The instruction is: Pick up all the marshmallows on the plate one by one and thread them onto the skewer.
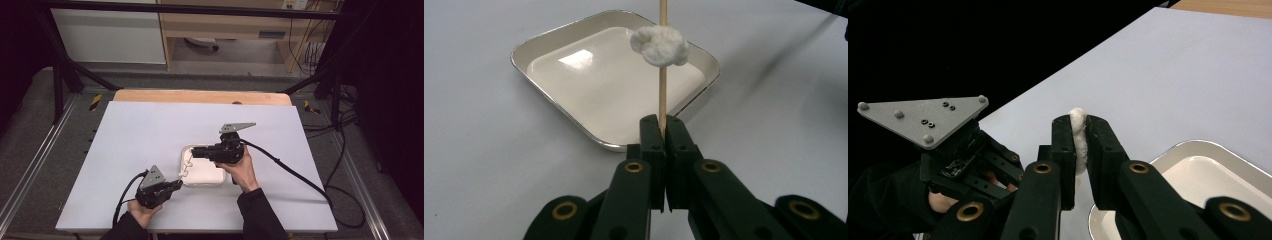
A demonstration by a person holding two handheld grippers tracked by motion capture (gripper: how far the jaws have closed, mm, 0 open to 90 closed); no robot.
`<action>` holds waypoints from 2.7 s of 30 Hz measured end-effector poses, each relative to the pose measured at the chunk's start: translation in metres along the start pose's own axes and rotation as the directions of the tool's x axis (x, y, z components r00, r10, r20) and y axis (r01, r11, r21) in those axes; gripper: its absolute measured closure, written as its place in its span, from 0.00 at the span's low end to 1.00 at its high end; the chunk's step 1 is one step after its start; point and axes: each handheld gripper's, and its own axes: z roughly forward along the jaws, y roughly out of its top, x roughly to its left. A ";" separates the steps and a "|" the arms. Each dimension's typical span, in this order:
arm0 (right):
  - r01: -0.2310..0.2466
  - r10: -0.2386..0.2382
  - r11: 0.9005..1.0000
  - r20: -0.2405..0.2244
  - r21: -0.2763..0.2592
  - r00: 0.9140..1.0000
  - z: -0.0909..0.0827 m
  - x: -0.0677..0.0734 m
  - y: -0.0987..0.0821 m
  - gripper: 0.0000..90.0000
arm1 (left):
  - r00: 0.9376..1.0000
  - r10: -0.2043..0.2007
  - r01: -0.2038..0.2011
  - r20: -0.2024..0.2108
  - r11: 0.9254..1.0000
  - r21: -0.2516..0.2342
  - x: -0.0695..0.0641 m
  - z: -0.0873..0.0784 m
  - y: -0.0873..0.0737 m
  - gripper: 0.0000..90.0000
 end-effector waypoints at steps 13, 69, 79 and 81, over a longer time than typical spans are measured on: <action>0.002 -0.002 1.000 -0.006 0.008 1.000 0.003 0.001 -0.005 0.93 | 1.000 0.003 -0.003 -0.004 1.000 0.008 -0.001 0.001 0.000 0.98; 0.080 -0.078 0.996 0.068 -0.036 0.995 0.003 0.004 -0.016 0.51 | 1.000 -0.021 0.021 -0.002 0.999 -0.034 0.006 -0.003 0.002 0.98; 0.112 -0.108 0.994 0.229 -0.004 0.967 -0.025 -0.012 -0.039 0.15 | 0.999 -0.039 0.039 0.003 0.999 -0.031 0.007 -0.004 0.005 0.98; 0.117 -0.116 0.993 0.249 0.013 0.962 -0.030 -0.016 -0.043 0.10 | 0.999 -0.045 0.045 0.006 0.999 -0.029 0.009 -0.004 0.006 0.98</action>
